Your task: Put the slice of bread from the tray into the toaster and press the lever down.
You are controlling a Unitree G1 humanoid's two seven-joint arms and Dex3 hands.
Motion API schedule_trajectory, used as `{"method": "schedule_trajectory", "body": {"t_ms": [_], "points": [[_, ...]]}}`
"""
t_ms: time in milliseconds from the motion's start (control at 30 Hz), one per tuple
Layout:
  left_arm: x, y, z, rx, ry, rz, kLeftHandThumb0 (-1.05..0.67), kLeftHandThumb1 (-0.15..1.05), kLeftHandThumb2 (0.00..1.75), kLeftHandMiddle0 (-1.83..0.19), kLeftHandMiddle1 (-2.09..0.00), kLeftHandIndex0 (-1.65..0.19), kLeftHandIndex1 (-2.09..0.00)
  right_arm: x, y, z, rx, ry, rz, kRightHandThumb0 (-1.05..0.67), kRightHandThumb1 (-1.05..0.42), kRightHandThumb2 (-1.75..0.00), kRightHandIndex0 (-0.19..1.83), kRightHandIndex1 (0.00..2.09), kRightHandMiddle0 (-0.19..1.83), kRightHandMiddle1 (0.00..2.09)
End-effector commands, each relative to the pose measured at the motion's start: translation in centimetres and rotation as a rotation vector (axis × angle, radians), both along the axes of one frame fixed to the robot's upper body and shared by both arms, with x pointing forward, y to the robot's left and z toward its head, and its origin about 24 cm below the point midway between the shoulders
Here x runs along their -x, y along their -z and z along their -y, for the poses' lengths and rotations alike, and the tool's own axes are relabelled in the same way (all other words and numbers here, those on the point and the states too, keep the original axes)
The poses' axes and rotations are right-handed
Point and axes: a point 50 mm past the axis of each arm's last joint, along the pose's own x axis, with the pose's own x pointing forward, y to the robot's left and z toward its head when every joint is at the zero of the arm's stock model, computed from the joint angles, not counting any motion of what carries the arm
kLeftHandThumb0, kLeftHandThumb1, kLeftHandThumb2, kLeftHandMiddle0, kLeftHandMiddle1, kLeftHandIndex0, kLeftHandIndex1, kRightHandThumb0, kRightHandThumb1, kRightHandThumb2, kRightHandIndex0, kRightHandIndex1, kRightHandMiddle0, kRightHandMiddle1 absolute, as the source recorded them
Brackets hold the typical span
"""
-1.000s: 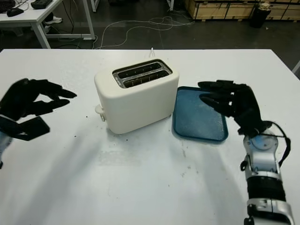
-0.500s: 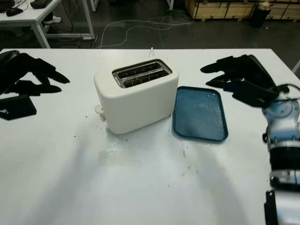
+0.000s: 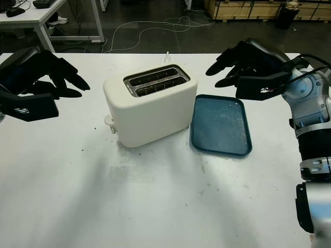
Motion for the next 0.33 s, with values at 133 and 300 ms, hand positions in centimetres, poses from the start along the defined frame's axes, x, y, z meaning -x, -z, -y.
{"method": "schedule_trajectory", "body": {"t_ms": [133,300], "points": [[0.54,0.89,-0.12,0.006,-0.057,-0.022,-0.37,0.82,0.01,-0.91,-1.05,-1.17,-0.15,0.02,0.26,-0.82,-0.022,-0.020,0.005,-0.54,-0.83,0.00,0.83,0.84,1.06,0.00],[0.53,1.01,-0.09,0.010,-0.071,-0.021,-0.36,0.82,0.00,-0.90,-1.06,-1.16,-0.15,0.10,0.39,-0.86,-0.011,-0.023,0.003,-0.55,-0.85,-0.01,0.82,0.84,1.06,0.00]]}}
